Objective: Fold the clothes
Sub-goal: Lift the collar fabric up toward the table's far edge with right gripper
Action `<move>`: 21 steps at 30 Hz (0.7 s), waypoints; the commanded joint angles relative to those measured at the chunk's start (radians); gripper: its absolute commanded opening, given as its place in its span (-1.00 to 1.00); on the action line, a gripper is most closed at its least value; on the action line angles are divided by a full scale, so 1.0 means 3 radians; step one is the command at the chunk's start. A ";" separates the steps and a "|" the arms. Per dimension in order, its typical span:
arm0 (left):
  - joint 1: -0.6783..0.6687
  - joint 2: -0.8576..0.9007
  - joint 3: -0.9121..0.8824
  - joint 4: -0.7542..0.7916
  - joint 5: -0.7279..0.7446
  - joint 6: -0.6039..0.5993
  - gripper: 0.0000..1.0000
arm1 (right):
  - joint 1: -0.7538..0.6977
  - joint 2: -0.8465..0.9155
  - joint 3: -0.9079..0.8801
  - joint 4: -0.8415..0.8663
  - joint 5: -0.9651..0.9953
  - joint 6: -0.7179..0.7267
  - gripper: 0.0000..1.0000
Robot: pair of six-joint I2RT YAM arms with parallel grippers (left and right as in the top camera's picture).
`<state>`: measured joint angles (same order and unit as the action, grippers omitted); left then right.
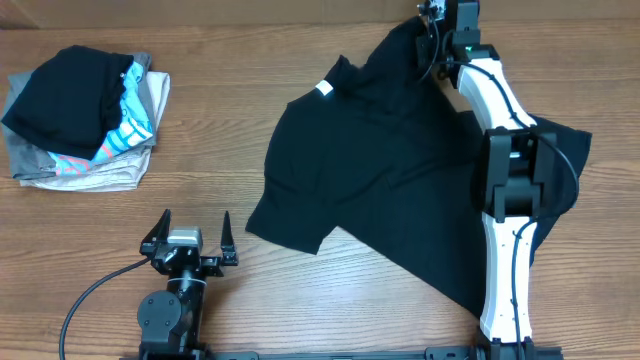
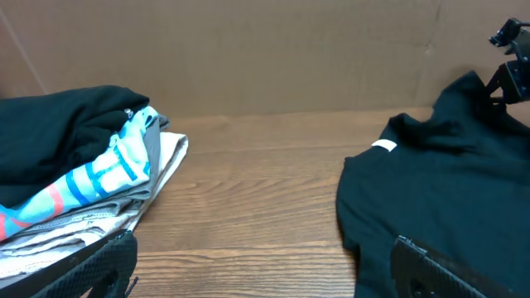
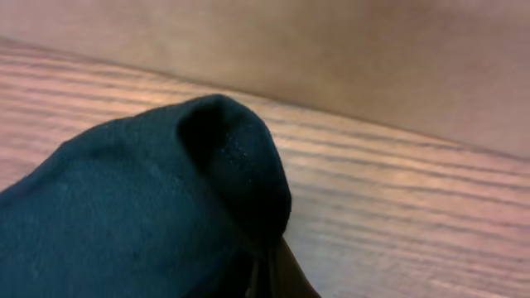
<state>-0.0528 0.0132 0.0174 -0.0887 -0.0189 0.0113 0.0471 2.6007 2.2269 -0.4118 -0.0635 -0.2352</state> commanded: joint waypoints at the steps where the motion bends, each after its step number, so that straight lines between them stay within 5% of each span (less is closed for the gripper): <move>1: -0.0031 -0.0025 -0.0025 0.0013 0.0039 0.0064 0.99 | -0.0032 0.0029 0.0061 0.0200 0.0184 -0.0014 -0.92; 5: -0.0031 -0.0025 -0.0025 0.0013 0.0038 0.0064 1.00 | -0.0032 0.0031 0.0062 0.0451 0.0365 0.0135 -0.74; 7: -0.0031 -0.0025 -0.0025 0.0013 0.0039 0.0064 1.00 | -0.0032 0.0022 0.0088 0.0549 0.0456 0.0276 0.43; 11: -0.0032 -0.0025 -0.0025 0.0013 0.0038 0.0064 1.00 | -0.0032 -0.0067 0.0240 0.0417 0.0469 0.0379 0.61; 15: -0.0031 -0.0025 -0.0025 0.0013 0.0039 0.0064 1.00 | -0.0032 -0.0324 0.0357 0.0013 0.0366 0.0622 0.58; 19: -0.0031 -0.0025 -0.0025 0.0013 0.0039 0.0064 1.00 | -0.0032 -0.0600 0.0380 -0.0871 -0.0376 0.0701 -0.15; 21: -0.0031 -0.0025 -0.0025 0.0013 0.0038 0.0064 1.00 | -0.0031 -0.0603 0.0379 -0.1132 -0.0514 0.0702 -0.23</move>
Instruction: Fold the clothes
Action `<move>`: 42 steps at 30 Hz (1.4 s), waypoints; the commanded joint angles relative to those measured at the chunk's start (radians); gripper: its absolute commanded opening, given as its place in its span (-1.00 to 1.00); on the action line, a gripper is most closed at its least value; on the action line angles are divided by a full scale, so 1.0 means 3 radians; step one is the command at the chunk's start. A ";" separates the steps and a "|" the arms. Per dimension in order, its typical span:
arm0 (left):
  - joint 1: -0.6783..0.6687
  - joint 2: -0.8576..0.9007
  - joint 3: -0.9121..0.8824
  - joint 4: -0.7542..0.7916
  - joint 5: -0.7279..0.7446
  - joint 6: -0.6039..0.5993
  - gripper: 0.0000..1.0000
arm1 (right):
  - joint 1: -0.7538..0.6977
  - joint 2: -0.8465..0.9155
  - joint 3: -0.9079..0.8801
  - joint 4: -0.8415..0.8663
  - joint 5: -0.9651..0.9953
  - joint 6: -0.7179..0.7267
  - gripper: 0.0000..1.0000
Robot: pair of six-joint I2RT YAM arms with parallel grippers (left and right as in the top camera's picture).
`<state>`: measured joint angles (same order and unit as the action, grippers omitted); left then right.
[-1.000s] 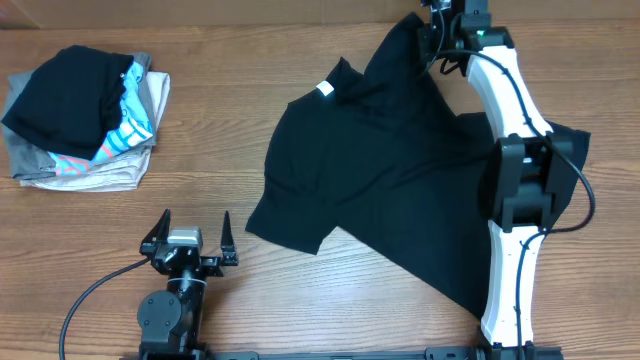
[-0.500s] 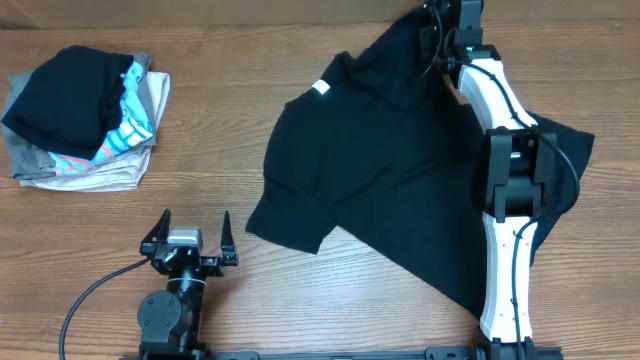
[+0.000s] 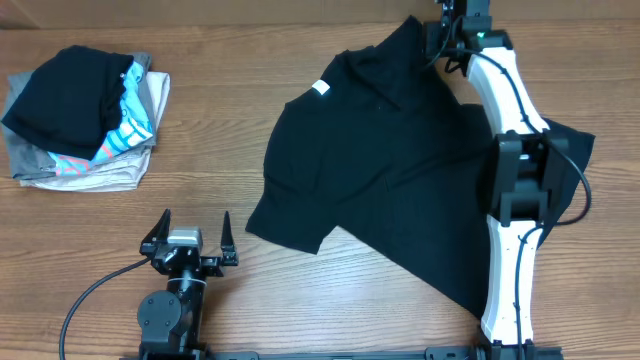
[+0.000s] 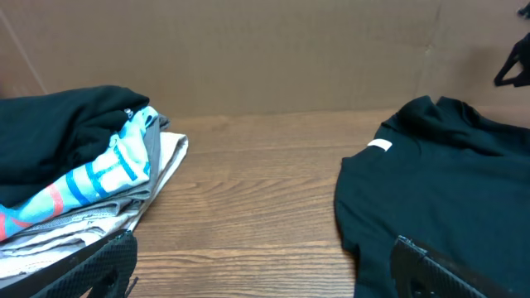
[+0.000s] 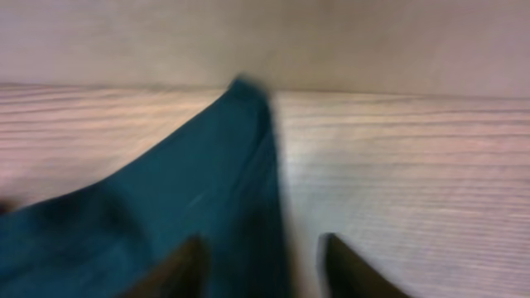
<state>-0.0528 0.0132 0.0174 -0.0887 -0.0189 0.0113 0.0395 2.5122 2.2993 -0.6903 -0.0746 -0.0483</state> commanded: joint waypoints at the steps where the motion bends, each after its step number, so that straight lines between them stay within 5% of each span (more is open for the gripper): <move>1: -0.0031 -0.0025 -0.0025 0.0013 0.0039 0.0064 1.00 | -0.0004 -0.0296 0.0121 -0.0286 -0.0482 0.0078 -0.23; 9: -0.0031 -0.0025 -0.0025 0.0013 0.0039 0.0064 1.00 | 0.0148 -0.0131 0.0037 -0.0454 -0.0455 -0.0100 -0.05; 18: -0.0031 -0.0025 -0.0025 0.0013 0.0038 0.0064 1.00 | 0.0192 0.0038 0.0037 -0.0624 -0.0451 -0.0099 -0.92; 42: -0.0031 -0.0025 -0.0025 0.0013 0.0039 0.0064 1.00 | 0.0010 0.0292 0.0037 -0.0478 0.0221 0.0020 -0.92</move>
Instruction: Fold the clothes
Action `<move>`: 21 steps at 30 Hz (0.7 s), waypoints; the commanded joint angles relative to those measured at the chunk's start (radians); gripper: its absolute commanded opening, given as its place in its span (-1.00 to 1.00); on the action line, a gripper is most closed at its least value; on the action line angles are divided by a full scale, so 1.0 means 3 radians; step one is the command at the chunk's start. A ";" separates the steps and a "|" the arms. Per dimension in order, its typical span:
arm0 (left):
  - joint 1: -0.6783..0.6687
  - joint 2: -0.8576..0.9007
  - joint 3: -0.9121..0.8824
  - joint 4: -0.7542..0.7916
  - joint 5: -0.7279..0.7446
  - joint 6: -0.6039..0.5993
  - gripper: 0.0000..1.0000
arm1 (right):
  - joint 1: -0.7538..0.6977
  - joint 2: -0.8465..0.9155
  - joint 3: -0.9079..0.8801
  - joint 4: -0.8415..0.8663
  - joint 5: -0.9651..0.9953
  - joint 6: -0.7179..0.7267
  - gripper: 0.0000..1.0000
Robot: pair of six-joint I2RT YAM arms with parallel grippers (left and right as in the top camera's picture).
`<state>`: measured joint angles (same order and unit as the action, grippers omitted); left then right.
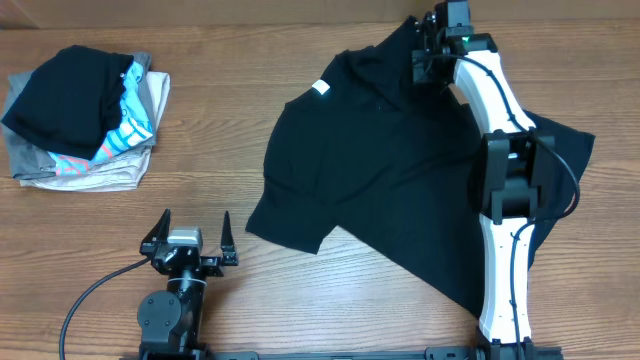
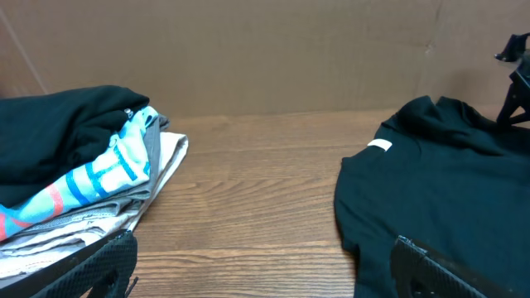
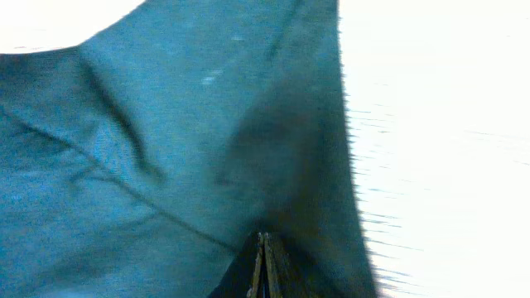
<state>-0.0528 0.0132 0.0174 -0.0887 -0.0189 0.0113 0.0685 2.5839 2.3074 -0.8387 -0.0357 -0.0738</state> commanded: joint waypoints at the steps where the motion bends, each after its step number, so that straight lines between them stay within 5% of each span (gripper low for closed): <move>1: -0.0031 -0.0025 -0.0025 0.0013 0.0039 0.0064 1.00 | -0.0103 0.0053 0.0010 0.0022 0.0093 0.0131 -0.92; 7: -0.0031 -0.0025 -0.0025 0.0013 0.0039 0.0064 1.00 | -0.0172 0.0048 0.0015 0.0055 -0.0061 0.0159 -0.91; 12: -0.0031 -0.0025 -0.0025 0.0013 0.0039 0.0064 1.00 | -0.0170 -0.0008 0.0017 0.0022 -0.0160 0.0052 -0.71; 21: -0.0031 -0.0025 -0.0025 0.0013 0.0039 0.0064 1.00 | -0.0055 -0.0048 0.0017 0.0052 -0.0106 -0.0080 -0.05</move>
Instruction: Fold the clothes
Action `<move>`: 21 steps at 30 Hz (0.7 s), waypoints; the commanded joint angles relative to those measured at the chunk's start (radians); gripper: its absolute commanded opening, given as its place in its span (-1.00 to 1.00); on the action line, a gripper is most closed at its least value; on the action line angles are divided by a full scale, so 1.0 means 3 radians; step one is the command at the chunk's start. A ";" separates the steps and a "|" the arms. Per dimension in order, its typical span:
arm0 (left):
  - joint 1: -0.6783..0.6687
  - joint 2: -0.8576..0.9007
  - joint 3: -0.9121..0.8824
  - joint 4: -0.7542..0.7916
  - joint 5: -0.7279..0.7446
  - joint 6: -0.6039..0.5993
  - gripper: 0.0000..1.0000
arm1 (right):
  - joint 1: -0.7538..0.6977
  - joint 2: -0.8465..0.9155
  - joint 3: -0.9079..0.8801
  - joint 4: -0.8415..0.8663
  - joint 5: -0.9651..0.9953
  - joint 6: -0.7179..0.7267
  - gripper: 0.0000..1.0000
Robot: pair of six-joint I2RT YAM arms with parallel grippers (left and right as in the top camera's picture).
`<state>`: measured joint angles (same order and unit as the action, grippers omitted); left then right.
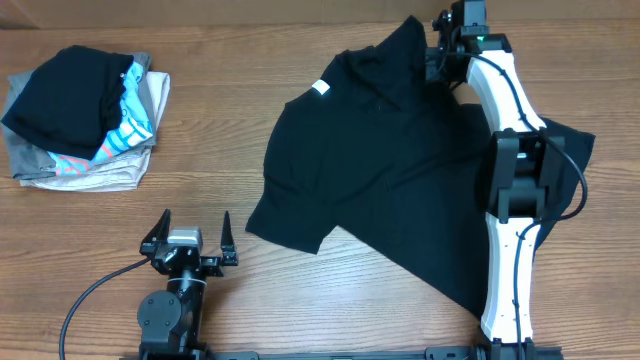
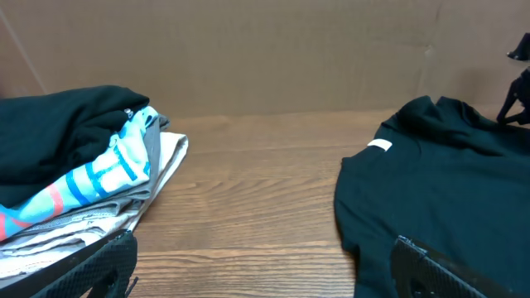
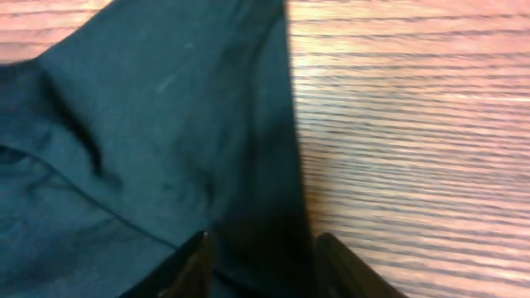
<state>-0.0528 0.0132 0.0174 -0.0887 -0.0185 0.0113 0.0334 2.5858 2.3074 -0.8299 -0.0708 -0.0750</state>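
A black T-shirt point(image 1: 380, 150) lies spread on the wooden table point(image 1: 220, 160), with a white neck label point(image 1: 321, 88) showing. My right gripper point(image 1: 443, 52) is open at the shirt's far sleeve. In the right wrist view its fingers point(image 3: 197, 258) straddle the sleeve's edge point(image 3: 273, 165), with dark cloth between them point(image 3: 263, 240). My left gripper point(image 1: 188, 240) rests open near the front edge, left of the shirt's hem, with nothing in it point(image 2: 261, 277). The left wrist view shows the shirt point(image 2: 447, 182) to its right.
A pile of folded clothes point(image 1: 80, 115), black on top with striped blue and grey below, sits at the far left, also seen as the pile point(image 2: 74, 165) in the left wrist view. A cardboard wall point(image 2: 273, 50) stands behind the table.
My right gripper was shut on the sleeve's cloth and is now open, its fingers either side of the sleeve's edge. It sits slightly further right. The left arm is unmoved.
My right gripper first held a bunched fold of the far sleeve at the table's back. Then it was open with the sleeve lying flatter toward the far edge. It was shut on the cloth again, and now it is open. The left arm stayed still throughout.
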 commanded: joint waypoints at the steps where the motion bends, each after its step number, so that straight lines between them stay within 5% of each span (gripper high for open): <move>1: -0.0031 -0.0025 -0.0025 0.0013 0.0038 0.0064 1.00 | 0.0079 -0.0055 0.0017 0.0023 0.0013 -0.0102 -0.03; 21: -0.0031 -0.0025 -0.0025 0.0013 0.0038 0.0064 1.00 | 0.0172 0.0081 0.0014 0.0320 0.0261 -0.0099 0.00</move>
<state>-0.0528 0.0132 0.0174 -0.0887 -0.0189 0.0113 0.0868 2.5893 2.3074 -0.7475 -0.0036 -0.1017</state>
